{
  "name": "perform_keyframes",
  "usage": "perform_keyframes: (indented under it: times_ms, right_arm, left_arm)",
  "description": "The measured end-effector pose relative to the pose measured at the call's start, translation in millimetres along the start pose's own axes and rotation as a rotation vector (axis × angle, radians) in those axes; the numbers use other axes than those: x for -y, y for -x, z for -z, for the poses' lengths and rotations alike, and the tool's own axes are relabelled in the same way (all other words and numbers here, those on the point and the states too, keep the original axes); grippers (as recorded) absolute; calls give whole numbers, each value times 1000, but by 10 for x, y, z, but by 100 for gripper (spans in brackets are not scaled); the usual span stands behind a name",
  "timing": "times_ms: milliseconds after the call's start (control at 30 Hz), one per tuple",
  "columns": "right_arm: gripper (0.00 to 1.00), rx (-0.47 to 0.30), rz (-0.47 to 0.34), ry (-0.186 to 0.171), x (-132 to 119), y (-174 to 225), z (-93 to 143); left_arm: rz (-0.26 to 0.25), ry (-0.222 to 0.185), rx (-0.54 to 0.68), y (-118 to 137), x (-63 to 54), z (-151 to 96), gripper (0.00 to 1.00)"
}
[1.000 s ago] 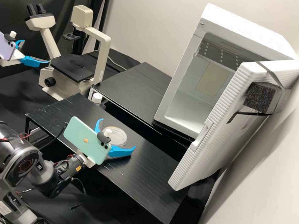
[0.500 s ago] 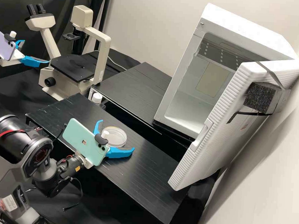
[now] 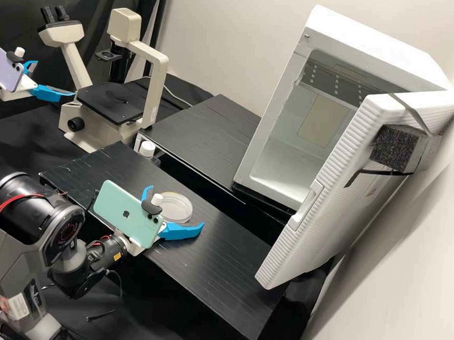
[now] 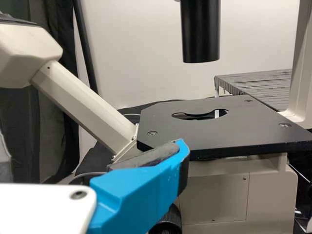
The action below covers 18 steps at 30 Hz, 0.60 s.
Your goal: Return the petri dish to the incubator.
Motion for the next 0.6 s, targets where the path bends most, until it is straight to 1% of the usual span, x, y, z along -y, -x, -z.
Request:
perform_keyframes:
  times_ms: [100, 133, 600]
  right_arm:
    - [100, 1, 1, 1, 4, -3, -4]
    - [0, -1, -1, 1, 3, -3, -3]
    - [0, -6, 0, 4, 18, -11, -4]
  left_arm:
    - [0, 0, 0, 0, 0, 0, 100]
    - [0, 0, 0, 0, 0, 0, 100]
    - [0, 0, 0, 0, 0, 0, 100]
